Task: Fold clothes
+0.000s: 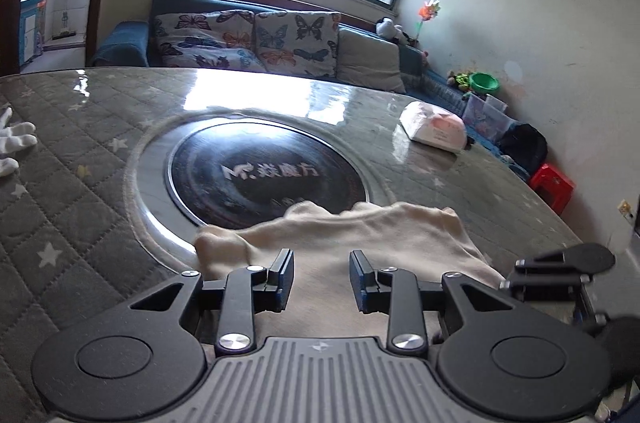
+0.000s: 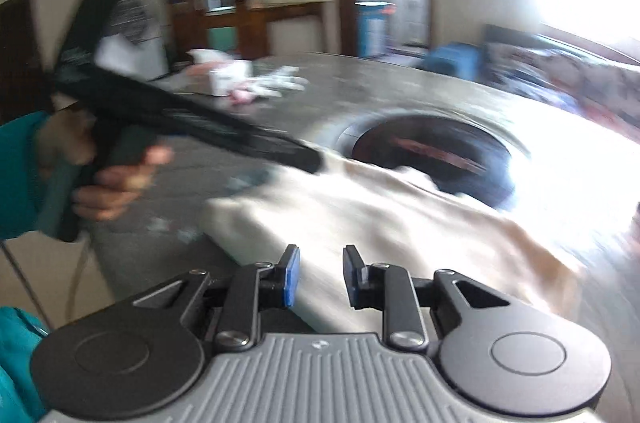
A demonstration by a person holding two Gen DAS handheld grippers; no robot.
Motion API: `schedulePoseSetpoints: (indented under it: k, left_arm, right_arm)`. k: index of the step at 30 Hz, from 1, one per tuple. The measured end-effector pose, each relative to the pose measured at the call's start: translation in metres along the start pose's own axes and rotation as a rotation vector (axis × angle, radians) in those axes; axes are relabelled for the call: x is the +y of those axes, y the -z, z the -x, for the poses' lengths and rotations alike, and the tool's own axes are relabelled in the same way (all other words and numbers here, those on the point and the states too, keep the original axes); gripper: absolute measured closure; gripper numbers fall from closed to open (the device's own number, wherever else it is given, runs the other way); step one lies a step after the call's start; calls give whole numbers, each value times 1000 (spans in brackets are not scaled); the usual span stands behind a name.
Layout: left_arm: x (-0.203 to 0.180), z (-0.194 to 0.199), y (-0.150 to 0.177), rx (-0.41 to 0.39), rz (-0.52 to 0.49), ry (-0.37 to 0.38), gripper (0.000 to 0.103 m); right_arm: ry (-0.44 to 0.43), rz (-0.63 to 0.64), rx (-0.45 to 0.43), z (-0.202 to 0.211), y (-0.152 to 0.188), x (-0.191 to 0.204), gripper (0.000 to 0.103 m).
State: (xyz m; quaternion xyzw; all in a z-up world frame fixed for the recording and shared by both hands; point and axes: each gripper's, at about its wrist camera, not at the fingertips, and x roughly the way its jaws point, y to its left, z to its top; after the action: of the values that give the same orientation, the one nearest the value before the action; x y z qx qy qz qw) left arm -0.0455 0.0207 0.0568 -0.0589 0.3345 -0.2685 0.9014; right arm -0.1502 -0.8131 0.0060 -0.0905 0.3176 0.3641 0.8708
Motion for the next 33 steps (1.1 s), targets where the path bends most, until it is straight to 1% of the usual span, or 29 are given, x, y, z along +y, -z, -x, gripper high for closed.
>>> schedulePoseSetpoints:
  k: [3,5,7,10,11,15,16,17,18,19,24,28,30,33]
  left_arm:
    - [-10,-3,11,25,-32,10,70]
    - [-15,-5,18,45,-48,5,70]
    - [-15,-7,24,62,-45,3,70]
    - [-11,-6,32,64,-35,-3,68]
    - [-10,-5,32,61,-34,-3,67]
    - [-11,-1,32,47,-35,-13,46]
    - [-11,-2,32,48,-30,-16,44]
    - [-11,-3,33,50,-25,-19,43]
    - [-11,-4,33,52,-18,-18,40]
    - [-11,-5,34,54,-12,-16,37]
    - [-11,-2,31,53,-17,-24,33]
    - [-7,2,19,24,-8,-19,29]
    - [-5,-4,10,17,-17,-31,29]
    - [6,-19,1,24,18,-35,29]
  right_arm:
    - [94,-85,27,17,18,-26,80]
    - [130,-129,36,23,27,-38,80]
    - [145,-178,38,22,36,-52,80]
    - [133,-218,26,23,45,-61,81]
    - [133,-216,25,24,44,-61,81]
    - [136,-207,-1,29,29,-71,80]
    - [143,-198,-9,26,25,-72,79]
    - [146,-193,-18,23,20,-74,77]
    - [148,-198,-21,16,16,-78,72]
    - [150,-203,-23,10,13,-82,69]
    - [155,-244,-13,-18,10,-102,69]
    - [150,-249,-36,-15,5,-103,68]
    - [151,-244,-49,-14,0,-104,68]
    - [168,-258,-49,-21,-5,-111,68]
